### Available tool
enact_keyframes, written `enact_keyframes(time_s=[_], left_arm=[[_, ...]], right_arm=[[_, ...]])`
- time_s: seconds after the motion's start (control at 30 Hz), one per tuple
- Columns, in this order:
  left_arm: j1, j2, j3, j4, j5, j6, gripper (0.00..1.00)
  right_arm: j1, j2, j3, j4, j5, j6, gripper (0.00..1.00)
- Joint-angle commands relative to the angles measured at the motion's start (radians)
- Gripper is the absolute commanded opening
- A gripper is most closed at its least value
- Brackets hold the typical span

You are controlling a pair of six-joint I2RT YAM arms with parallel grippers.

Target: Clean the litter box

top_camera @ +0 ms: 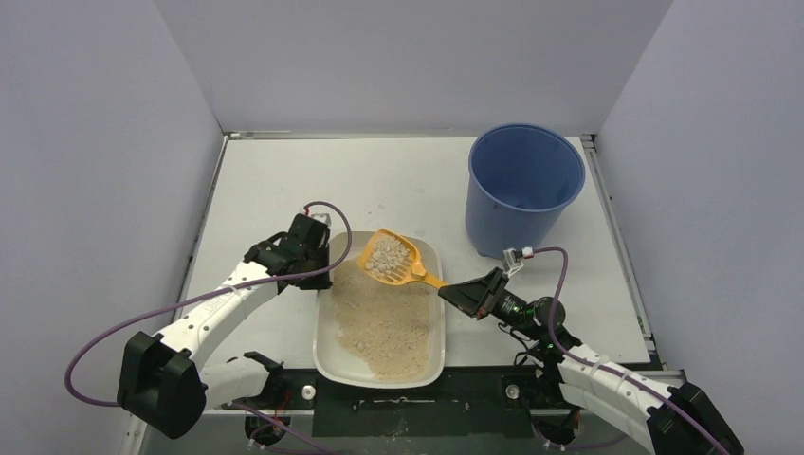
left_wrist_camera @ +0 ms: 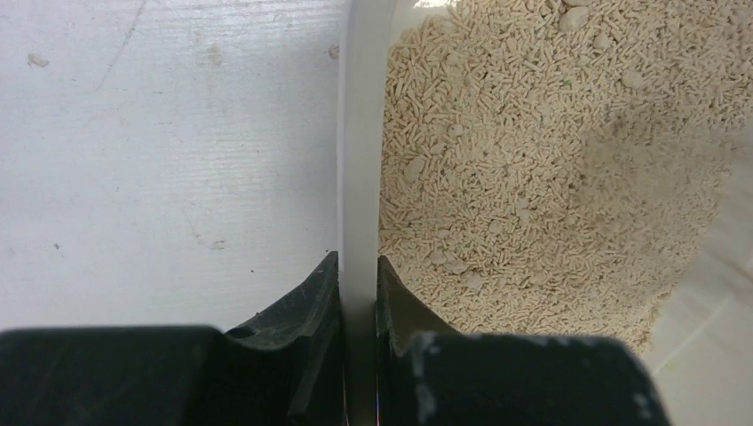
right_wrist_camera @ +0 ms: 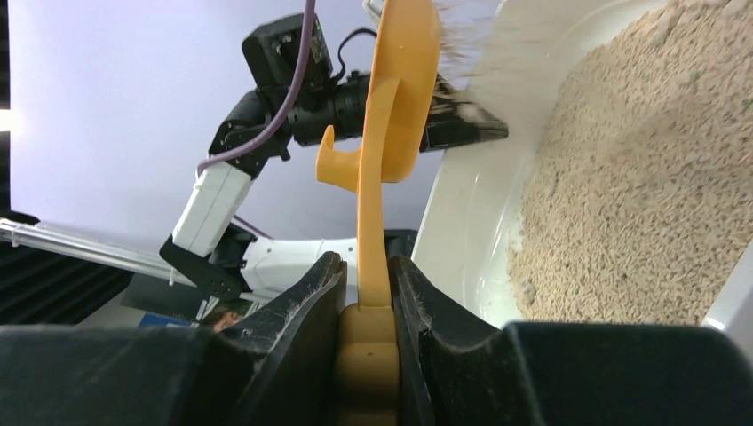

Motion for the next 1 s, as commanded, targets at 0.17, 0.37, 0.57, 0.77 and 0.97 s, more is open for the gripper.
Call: enact_keyframes(time_s=[0.17, 0.37, 0.57, 0.77, 0.97], left_arm=[[0.02, -0.031, 0.0, 0.144, 0.082, -0.063, 0.0], [0.031, -0.04, -0.013, 0.142, 0.083, -0.054, 0.0], [0.041, -0.038, -0.024, 0.168, 0.107, -0.057, 0.0], [0.049, -0.031, -0.034, 0.188, 0.114, -0.063, 0.0], [0.058, -0.049, -0.054, 0.198, 0.108, -0.07, 0.0]], right_arm=[[0.05, 0.072, 0.013, 0.103, -0.008, -0.023, 0.0], [0.03, 0.024, 0.017, 0.051, -0.015, -0.017, 0.0], [-0.006, -0.045, 0.012, -0.006, -0.01, 0.005, 0.0], [-0.03, -0.068, 0.038, -0.127, -0.027, -0.02, 0.0], [0.001, -0.017, 0.079, -0.145, -0.038, -0.056, 0.0]])
